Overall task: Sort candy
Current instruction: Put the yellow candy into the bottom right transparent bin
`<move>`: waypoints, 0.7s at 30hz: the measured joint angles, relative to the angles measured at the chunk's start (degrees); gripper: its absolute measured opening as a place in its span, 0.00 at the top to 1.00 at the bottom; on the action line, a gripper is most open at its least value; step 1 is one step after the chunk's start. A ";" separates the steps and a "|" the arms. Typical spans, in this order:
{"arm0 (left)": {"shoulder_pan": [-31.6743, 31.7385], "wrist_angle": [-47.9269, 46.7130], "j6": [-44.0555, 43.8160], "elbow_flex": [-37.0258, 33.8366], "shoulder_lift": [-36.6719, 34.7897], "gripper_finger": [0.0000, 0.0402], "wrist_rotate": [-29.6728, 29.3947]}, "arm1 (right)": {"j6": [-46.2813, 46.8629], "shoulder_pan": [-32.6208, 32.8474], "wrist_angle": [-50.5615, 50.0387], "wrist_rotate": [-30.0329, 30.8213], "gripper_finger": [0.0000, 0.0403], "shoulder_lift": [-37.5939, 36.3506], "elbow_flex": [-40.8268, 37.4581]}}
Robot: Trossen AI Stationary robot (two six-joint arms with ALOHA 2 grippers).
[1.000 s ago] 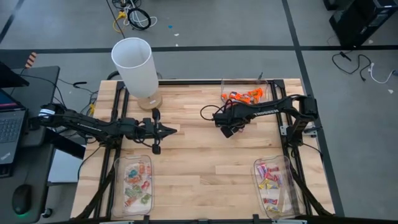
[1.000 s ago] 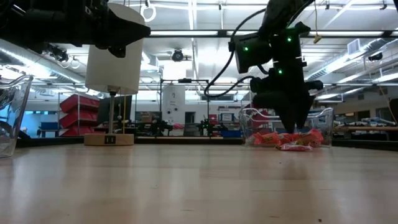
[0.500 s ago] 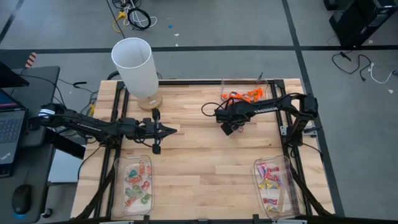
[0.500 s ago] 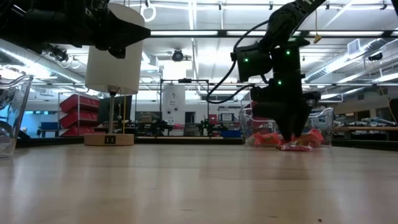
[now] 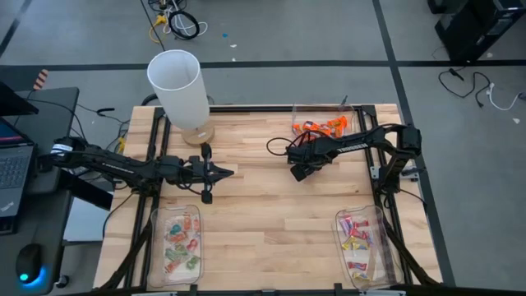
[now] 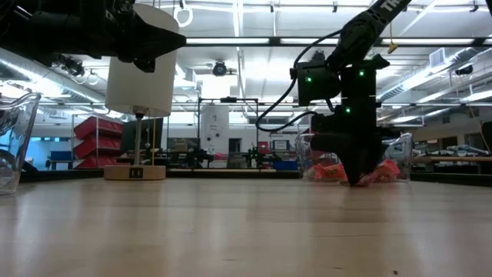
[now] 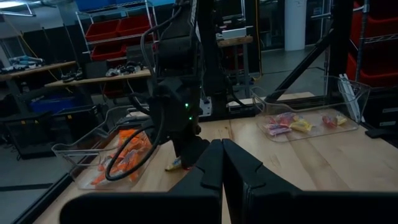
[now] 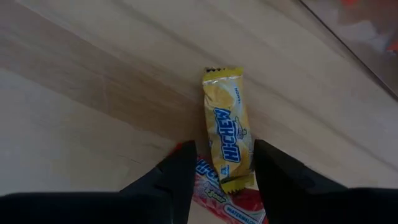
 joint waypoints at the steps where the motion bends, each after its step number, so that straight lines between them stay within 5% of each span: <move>1: 0.00 0.00 -0.01 0.00 0.00 0.99 -0.02 | 0.00 0.04 -0.14 -0.09 0.63 0.07 0.20; 21: -0.01 0.00 -0.06 0.00 -0.02 0.99 -0.02 | 1.31 0.48 0.83 0.27 0.87 0.28 1.32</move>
